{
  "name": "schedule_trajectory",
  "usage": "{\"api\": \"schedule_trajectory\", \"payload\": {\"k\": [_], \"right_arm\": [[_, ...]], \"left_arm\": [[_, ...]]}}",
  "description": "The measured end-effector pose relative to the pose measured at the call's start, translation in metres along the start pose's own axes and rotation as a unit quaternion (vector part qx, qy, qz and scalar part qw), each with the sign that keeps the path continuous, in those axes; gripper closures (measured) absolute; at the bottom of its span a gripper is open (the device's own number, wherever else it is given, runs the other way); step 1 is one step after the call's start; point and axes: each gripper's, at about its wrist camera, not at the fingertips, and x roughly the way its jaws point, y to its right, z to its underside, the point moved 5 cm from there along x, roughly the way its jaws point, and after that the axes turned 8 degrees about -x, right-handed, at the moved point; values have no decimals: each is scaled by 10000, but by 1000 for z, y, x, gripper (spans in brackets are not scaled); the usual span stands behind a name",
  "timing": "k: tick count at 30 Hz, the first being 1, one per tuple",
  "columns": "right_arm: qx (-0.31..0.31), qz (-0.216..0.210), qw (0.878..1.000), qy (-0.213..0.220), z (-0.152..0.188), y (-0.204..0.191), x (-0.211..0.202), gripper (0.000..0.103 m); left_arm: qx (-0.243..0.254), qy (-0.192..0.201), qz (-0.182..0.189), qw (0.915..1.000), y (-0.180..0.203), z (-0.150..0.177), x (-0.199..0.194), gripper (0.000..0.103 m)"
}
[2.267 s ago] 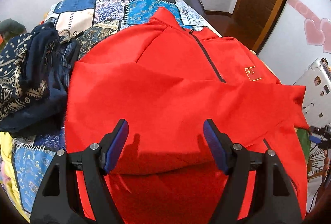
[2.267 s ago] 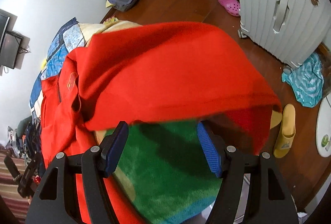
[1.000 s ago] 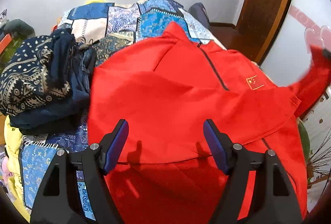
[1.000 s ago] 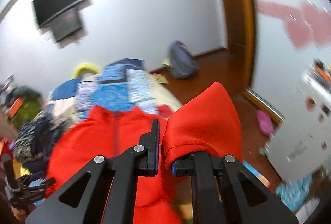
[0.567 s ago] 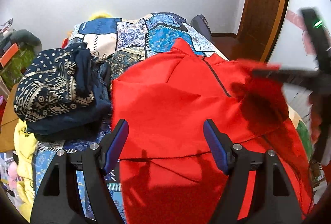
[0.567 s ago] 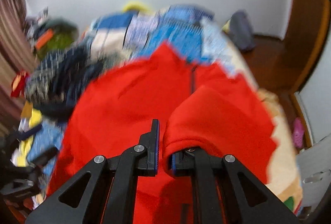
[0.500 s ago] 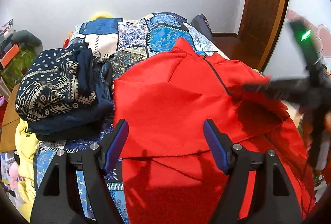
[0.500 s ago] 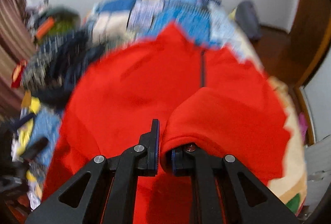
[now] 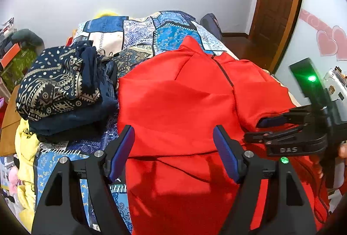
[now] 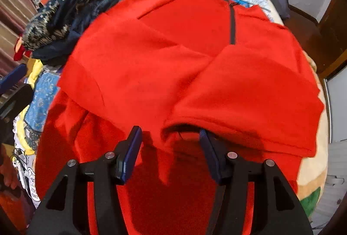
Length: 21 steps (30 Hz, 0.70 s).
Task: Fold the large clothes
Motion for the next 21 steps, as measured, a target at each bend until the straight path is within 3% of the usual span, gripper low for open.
{"api": "schedule_trajectory", "payload": {"k": [6,11,16,21], "right_arm": [[230,207,9978,589,-2,27,-40,52],[734,721,9886,1099,18,76,-84,46],[1182,1287,9773,1199,40,117,-103,45],[1693,1366,9694,1139,66,152,-100,45]], "left_arm": [[290,72,36,9995,27,-9,-4,29],[628,44,217,9978,66,-23,4,28],[1191,-183,460,9916,129,-25,29,27],[1850,-503,629,9794,190,-13,58,27]]}}
